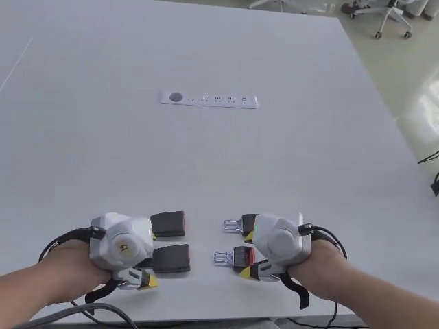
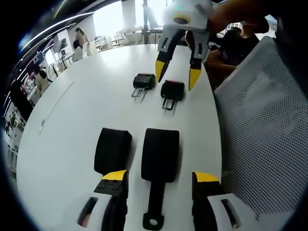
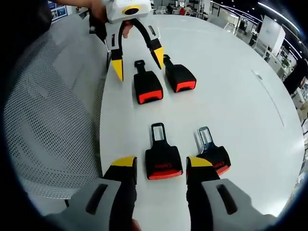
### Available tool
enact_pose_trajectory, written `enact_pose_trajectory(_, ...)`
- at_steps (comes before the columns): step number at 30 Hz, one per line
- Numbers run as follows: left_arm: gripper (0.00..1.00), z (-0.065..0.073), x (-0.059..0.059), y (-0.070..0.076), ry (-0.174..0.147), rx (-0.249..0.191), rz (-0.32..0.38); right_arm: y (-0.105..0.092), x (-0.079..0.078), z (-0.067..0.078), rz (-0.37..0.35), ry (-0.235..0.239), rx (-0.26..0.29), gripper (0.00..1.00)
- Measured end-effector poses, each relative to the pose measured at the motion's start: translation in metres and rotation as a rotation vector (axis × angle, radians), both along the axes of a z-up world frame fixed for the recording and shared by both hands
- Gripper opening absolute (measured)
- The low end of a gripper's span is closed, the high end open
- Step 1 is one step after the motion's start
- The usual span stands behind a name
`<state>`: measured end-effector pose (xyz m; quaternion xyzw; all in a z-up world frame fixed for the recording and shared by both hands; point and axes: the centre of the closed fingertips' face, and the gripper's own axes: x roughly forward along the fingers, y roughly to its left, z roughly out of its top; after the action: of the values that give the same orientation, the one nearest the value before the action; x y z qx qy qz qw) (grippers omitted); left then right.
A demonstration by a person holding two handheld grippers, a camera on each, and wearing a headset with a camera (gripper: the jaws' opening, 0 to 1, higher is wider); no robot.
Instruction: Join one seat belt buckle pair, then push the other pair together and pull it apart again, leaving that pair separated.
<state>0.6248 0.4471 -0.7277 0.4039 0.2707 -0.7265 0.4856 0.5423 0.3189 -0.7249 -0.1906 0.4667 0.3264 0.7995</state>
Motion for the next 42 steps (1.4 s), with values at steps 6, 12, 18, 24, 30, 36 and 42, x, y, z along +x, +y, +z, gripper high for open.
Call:
enact_pose_trajectory(6, 0.48, -0.004, -0.002, -0.008, 0.013, 0.011, -0.028, -0.003, 0.0, -0.009, 0.016, 0.025, -0.007, 0.38)
enact_pose_trajectory(12, 0.46, -0.009, -0.004, -0.014, 0.007, 0.021, -0.06, -0.003, -0.001, -0.012, 0.04, 0.042, -0.013, 0.37)
enact_pose_trajectory(18, 0.39, -0.012, -0.002, -0.018, -0.026, 0.027, -0.101, -0.006, 0.0, -0.016, 0.051, 0.05, -0.02, 0.37)
enact_pose_trajectory(24, 0.37, -0.018, -0.004, -0.013, -0.02, 0.063, -0.125, -0.006, -0.001, -0.02, 0.067, 0.061, -0.021, 0.37)
enact_pose_trajectory(30, 0.34, -0.018, -0.007, -0.014, -0.017, 0.072, -0.154, -0.003, -0.003, -0.021, 0.096, 0.075, -0.029, 0.33)
enact_pose_trajectory(36, 0.34, -0.019, -0.008, -0.015, -0.035, 0.078, -0.199, -0.004, -0.004, -0.022, 0.128, 0.085, -0.042, 0.33)
enact_pose_trajectory(42, 0.33, -0.019, -0.008, -0.015, -0.037, 0.086, -0.201, -0.004, -0.004, -0.024, 0.164, 0.09, -0.064, 0.33)
